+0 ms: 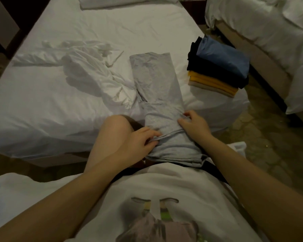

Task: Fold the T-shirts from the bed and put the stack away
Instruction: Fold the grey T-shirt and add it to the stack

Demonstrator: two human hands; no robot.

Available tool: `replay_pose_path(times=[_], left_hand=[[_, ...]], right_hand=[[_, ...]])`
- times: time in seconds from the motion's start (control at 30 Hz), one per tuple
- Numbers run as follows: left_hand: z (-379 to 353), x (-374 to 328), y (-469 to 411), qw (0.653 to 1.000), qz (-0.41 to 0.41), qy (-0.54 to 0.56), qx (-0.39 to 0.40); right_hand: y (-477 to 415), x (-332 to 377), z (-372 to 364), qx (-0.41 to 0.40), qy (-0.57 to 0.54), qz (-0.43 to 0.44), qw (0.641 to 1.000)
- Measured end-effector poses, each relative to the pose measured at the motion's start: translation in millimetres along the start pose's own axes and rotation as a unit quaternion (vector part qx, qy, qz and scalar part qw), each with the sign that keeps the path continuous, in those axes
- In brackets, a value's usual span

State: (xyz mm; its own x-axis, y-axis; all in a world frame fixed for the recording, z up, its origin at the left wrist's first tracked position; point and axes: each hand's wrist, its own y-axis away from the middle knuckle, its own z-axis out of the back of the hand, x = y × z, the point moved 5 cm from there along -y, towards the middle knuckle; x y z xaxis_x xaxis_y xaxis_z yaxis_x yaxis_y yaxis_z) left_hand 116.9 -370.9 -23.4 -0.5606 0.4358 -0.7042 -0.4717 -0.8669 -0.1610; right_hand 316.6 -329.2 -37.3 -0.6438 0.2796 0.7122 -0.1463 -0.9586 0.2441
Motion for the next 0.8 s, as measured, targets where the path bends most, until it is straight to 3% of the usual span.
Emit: replay_pose_path(times=[0.13,0.3,0.5,0.67,0.8], left_hand=[[10.5,-3.1,9.2,0.995,-0.035,-0.041,0.086],[11.9,4.5,24.5,0.976,-0.067,-0.129,0.162],[7.6,-7.6,21.1,0.977,-0.101,-0.140,0.126],[15.3,-27.4,22.0,0.939,-0.196,-0.278,0.047],[20.9,-16.1,19.2,0.964,-0.112,-0.228,0.078]], right_hand=[[27.9,12.6,14.8,0.063,0.024,0.185,0.981],[98.0,-10.9,19.3,0.215,0.062,0.262,0.939],[111.7,-19.5,22.2,0.144,0.043,0.225,0.963],[114.4,-15.3,21.9,0.116,0.049,0.244,0.962],[107.2,-3.3,26.6,0.112,0.077,0.261,0.956]])
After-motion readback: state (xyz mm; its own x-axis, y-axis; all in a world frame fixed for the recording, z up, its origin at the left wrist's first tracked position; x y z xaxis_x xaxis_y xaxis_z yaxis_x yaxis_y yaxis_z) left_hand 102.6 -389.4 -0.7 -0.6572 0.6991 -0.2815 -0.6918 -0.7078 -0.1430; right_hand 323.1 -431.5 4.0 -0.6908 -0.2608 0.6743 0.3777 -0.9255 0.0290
